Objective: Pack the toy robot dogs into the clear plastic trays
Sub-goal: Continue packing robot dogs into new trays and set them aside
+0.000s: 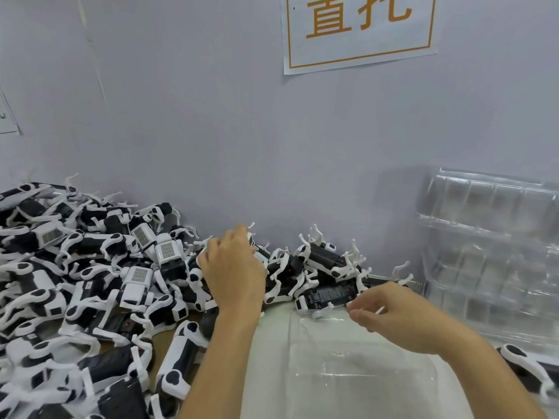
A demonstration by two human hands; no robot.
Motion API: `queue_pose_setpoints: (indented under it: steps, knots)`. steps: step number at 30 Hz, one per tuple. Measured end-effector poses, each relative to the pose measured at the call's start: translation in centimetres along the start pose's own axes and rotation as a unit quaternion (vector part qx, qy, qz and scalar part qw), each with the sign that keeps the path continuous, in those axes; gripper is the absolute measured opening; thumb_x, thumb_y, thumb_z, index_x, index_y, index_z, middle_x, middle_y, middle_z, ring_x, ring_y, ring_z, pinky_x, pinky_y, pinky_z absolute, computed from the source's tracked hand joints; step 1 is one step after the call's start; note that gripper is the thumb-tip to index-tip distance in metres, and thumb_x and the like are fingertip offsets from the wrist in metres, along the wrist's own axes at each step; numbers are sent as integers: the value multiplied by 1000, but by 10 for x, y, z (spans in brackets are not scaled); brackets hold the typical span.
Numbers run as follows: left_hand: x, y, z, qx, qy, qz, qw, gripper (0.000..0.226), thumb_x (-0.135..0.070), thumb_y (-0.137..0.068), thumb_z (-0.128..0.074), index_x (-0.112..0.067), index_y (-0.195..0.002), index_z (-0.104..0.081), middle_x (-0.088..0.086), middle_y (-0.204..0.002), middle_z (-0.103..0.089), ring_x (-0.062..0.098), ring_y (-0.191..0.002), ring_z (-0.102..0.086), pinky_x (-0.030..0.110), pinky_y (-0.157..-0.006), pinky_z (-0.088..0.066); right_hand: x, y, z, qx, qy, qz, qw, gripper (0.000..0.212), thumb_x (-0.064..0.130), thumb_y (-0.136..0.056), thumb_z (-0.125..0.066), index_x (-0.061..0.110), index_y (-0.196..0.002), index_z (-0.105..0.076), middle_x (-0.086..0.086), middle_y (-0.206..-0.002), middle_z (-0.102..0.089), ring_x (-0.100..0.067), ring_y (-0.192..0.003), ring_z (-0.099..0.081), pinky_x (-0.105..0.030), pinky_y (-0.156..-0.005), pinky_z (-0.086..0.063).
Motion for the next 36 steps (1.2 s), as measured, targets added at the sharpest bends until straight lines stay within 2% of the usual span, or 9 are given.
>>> queue_pose_setpoints:
  steps: [8, 12, 16, 19, 22, 24, 29, 33, 36]
  knots:
    - [-27, -8, 13, -4, 225, -71, 972, 40, 12, -91, -50, -13, -121, -59, 2, -94, -59, 11, -88, -56, 23, -74, -46, 3, -1, 2, -19, -16, 6, 1000, 10, 45, -93, -59, 46, -86, -67, 19, -89, -69, 3, -83, -64, -25, -81, -53]
    - [-37, -2, 1, 83, 452, 1, 888, 31, 0, -101, -47, -28, -107, -59, -8, -99, -66, -14, -91, -62, 5, -74, -47, 3, -2, 13, -105, -66, 3, 992, 19, 36, -94, -62, 40, -113, -65, 21, -92, -64, 4, -87, -61, -23, -80, -47]
    - [-41, 11, -25, 169, 543, 83, 818, 21, -13, -102, -51, -28, -104, -66, -11, -90, -72, -1, -80, -64, 20, -80, -49, 5, 3, 30, -200, -189, 28, 961, 60, 32, -90, -68, 41, -142, -40, 20, -120, -52, -4, -106, -57, -21, -78, -45]
    - [-54, 27, -41, 242, 630, 120, 729, 20, -12, -101, -51, -20, -106, -68, -2, -96, -74, 15, -93, -68, 28, -81, -55, 11, 7, 28, -180, -253, 60, 949, 59, 40, -86, -72, 54, -134, -39, 36, -118, -49, 2, -103, -58, -15, -71, -45]
    - [-64, 40, -48, 305, 704, 149, 623, 21, -11, -100, -48, -12, -111, -66, 7, -108, -72, 19, -97, -69, 26, -77, -56, 16, 9, 36, -233, -289, 101, 923, 32, 22, -86, -74, 40, -108, -62, 21, -91, -68, -6, -74, -66, -20, -58, -54]
    - [-64, 43, -51, 333, 714, 159, 596, 23, -6, -100, -46, -10, -112, -66, 11, -112, -69, 23, -97, -65, 30, -77, -52, 18, 12, 43, -276, -291, 123, 908, 31, 7, -83, -76, 33, -96, -67, 16, -80, -69, -11, -68, -64, -14, -53, -49]
    - [-63, 43, -51, 412, 684, 141, 586, 22, -22, -89, -59, -16, -107, -70, 8, -109, -69, 23, -88, -64, 37, -75, -53, 15, 15, 46, -302, -283, 136, 900, 42, -5, -80, -75, 34, -94, -66, 15, -79, -70, -9, -68, -63, -17, -52, -47]
    - [-66, 45, -55, 414, 614, 131, 659, 28, -42, -83, -72, -20, -102, -71, 0, -93, -68, 21, -79, -64, 40, -76, -59, 20, 13, 41, -278, -261, 139, 914, 39, 0, -82, -75, 34, -97, -63, 14, -81, -69, -9, -70, -62, -16, -52, -47]
    - [-62, 40, -56, 382, 611, 134, 680, 30, -42, -77, -69, -17, -95, -70, 2, -89, -68, 21, -77, -66, 42, -73, -60, 23, 12, 36, -206, -241, 108, 942, 45, 7, -81, -77, 40, -106, -59, 14, -88, -68, -18, -76, -65, -34, -64, -57]
Point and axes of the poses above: each hand's wrist, its own y-axis away from the middle knuckle, its own z-axis out of the back of the hand, x = y × z, the point moved 7 cm from there along -y, towards the middle knuckle
